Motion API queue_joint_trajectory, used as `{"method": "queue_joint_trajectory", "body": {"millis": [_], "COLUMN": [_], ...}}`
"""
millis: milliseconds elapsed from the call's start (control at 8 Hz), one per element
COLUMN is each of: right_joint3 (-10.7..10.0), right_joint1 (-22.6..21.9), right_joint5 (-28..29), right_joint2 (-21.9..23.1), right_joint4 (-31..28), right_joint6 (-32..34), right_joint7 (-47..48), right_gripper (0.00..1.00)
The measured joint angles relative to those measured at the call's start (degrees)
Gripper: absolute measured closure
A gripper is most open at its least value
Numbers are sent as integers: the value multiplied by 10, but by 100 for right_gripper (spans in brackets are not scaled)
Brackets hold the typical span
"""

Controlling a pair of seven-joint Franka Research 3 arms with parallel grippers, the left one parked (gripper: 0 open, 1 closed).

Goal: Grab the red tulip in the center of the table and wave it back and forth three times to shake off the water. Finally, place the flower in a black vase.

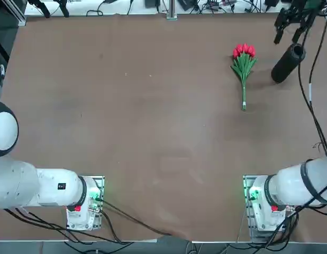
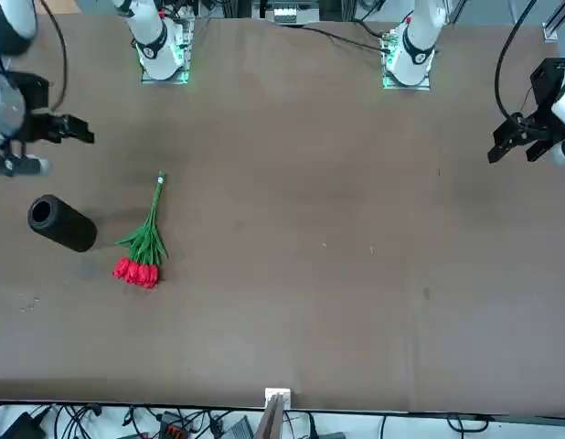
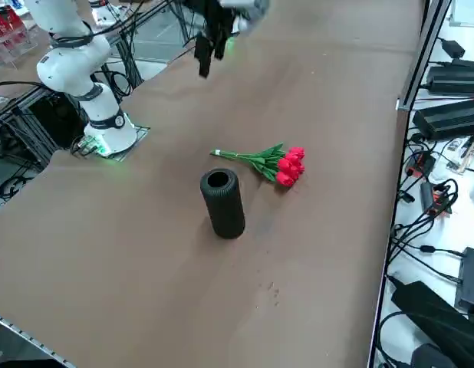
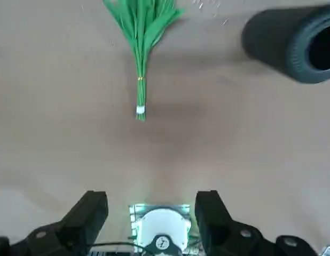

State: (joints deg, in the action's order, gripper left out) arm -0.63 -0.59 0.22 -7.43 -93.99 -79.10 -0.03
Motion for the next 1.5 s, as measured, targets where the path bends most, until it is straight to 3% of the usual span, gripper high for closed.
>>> {"method": "queue_joint_trajectory", "body": {"millis": [375, 750, 1000, 1250, 1500], "right_joint3": [1, 6, 7, 7, 7], "right_joint1": [0, -5, -12, -13, -13], "right_joint5": [43, 54, 55, 55, 55], "right_joint2": [-112, -266, -352, -395, -409], "right_joint4": [14, 128, 184, 200, 206], "right_joint6": [-5, -21, -78, -130, -109], "right_joint7": [17, 71, 91, 103, 105], "right_gripper": [0, 0, 0, 0, 0]}}
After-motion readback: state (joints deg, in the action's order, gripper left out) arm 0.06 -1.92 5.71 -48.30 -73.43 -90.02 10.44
